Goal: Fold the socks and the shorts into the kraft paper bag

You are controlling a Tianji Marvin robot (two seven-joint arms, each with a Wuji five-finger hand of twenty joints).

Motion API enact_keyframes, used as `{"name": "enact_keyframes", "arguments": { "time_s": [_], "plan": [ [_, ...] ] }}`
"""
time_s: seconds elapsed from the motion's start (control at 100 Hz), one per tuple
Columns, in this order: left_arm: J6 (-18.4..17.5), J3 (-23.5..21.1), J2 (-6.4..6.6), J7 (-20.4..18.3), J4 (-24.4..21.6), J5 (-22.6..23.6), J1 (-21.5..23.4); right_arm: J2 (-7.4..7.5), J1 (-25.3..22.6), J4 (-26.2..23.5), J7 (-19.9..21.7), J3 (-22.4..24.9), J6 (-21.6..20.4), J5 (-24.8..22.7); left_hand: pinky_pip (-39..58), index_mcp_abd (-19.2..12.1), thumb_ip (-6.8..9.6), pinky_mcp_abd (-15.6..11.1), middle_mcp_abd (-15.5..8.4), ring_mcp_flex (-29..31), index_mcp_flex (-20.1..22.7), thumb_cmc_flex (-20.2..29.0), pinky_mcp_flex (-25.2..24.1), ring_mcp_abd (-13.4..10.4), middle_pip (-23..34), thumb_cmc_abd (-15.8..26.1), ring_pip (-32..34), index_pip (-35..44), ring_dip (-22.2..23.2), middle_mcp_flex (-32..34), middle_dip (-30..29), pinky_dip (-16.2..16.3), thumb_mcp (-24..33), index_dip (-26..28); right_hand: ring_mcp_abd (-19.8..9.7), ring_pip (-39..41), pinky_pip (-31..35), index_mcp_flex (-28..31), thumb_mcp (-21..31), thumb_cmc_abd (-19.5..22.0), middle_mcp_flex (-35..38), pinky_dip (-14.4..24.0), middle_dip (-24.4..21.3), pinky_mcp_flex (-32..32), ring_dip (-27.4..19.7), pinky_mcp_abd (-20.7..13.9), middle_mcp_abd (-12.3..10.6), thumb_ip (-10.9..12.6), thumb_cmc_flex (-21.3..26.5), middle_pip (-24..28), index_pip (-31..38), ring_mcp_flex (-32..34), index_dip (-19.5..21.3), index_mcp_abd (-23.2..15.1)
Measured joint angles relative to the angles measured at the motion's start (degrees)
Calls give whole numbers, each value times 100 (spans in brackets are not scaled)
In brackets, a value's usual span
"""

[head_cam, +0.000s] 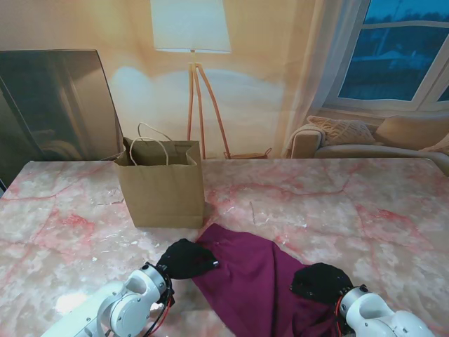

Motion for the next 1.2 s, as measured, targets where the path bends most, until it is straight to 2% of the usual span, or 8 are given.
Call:
{"name": "enact_keyframes", "arguments": {
  "time_s": [0.24,0.46,0.55,0.57,0.66,0.79,0.98,1.2],
  "plan": [
    [606,57,29,-174,-406,64,189,18,698,461,-111,-494,503,-18,115,24,0,-59,0,-9,72,-23,124,-23,1,79,-13,-3,5,115,-36,-2,-120,5,-8,548,1,0,-214,298,125,-20,23,-196,114,-1,-49,0,0,258,-148,138,118,107],
    [865,-69,27,-272,-721,42,489,9,1334,1065,-649,-956,601,237,335,38,48,-66,32,-10,147,-23,154,-37,4,144,-14,20,5,210,-30,1,-195,80,-8,648,-135,-294,-224,300,-246,-21,22,-763,197,-66,-49,0,-70,93,-441,5,151,141],
    [941,-150,22,-242,-844,33,670,3,1621,1281,-715,-1163,601,277,408,40,117,-72,49,-5,215,-120,220,-59,10,144,-13,139,5,397,1,55,-195,121,-26,746,-300,-540,-231,310,-557,-21,5,-1015,206,-112,-27,4,-141,-101,-514,-291,146,189],
    [962,-165,22,-236,-873,32,707,3,1681,1321,-720,-1214,604,279,424,40,202,-74,49,12,218,-173,257,-66,11,144,-14,153,5,433,2,57,-195,124,-26,749,-316,-535,-231,312,-658,-21,5,-1053,210,-116,-19,170,-151,-132,-514,-340,166,193],
    [1039,-262,22,-234,-1025,106,890,-1,1935,1488,-772,-1436,631,280,713,24,486,-74,27,205,497,-248,435,-84,88,144,156,291,9,644,24,179,-213,143,-26,750,-446,-762,-230,313,-832,-21,4,-1138,210,-160,-11,172,-286,-194,-569,-524,217,194],
    [1028,-507,20,-238,-1218,223,1215,-50,2085,1676,-1052,-1597,610,232,879,3,546,-68,25,258,563,-245,510,-92,120,144,294,375,57,814,41,250,-213,146,-1,749,-507,-825,-223,313,-894,-21,2,-1211,205,-185,-11,172,-287,-210,-569,-653,263,189],
    [1058,-690,-52,697,-1218,185,1617,-122,1871,1594,-1366,-1448,262,165,1044,-65,548,475,31,563,563,-241,560,196,165,-12,728,439,247,827,170,329,-219,151,-12,-340,-525,-831,-215,308,-973,-21,0,-1228,-264,-202,-11,172,-315,-211,-569,-1029,266,124],
    [1460,-866,-198,1471,-1235,406,1839,-204,1229,954,-1839,-1051,23,-60,1208,-72,518,683,88,782,563,-239,613,507,306,-331,1053,661,490,954,298,396,-146,253,-83,-344,-575,-897,-232,298,-973,-21,0,-1228,-272,-218,-90,172,-376,-211,-569,-1027,271,-13]
  ]
}}
